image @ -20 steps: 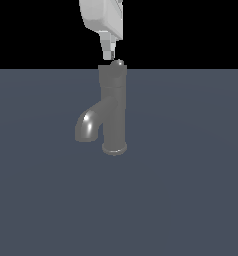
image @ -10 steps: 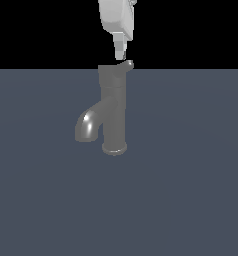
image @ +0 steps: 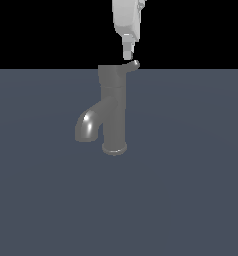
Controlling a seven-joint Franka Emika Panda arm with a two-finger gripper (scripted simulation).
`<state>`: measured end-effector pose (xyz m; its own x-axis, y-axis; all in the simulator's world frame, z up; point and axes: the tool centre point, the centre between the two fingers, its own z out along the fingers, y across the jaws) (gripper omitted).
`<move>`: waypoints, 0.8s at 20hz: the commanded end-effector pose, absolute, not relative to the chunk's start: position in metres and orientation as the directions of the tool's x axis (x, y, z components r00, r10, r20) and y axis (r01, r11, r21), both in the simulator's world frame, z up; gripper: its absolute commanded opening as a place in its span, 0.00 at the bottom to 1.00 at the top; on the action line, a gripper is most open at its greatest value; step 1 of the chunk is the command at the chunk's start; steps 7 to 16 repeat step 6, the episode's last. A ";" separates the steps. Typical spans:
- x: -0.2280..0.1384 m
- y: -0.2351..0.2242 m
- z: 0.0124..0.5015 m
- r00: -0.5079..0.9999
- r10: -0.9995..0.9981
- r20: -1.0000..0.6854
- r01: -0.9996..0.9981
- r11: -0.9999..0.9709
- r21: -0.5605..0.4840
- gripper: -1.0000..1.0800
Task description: Turn on the faucet by rotating a designated handle.
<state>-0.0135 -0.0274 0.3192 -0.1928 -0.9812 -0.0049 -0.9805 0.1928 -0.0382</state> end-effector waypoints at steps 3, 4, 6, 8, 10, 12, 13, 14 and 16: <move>-0.006 -0.059 0.301 -0.232 -0.973 -0.001 -0.973 0.232 -0.006 0.00; -0.004 -0.062 0.300 -0.234 -0.972 -0.001 -0.972 0.234 -0.004 0.00; -0.002 -0.065 0.299 -0.237 -0.972 0.000 -0.972 0.237 -0.002 0.00; -0.002 -0.065 0.299 -0.237 -0.972 0.000 -0.972 0.237 -0.002 0.00; -0.002 -0.065 0.299 -0.237 -0.972 0.000 -0.972 0.237 -0.002 0.00; -0.002 -0.065 0.299 -0.237 -0.972 0.000 -0.972 0.237 -0.002 0.00; -0.002 -0.065 0.299 -0.237 -0.972 0.000 -0.972 0.237 -0.002 0.00; -0.002 -0.065 0.299 -0.237 -0.972 0.000 -0.972 0.237 -0.002 0.00; -0.002 -0.065 0.299 -0.237 -0.972 0.000 -0.972 0.237 -0.002 0.00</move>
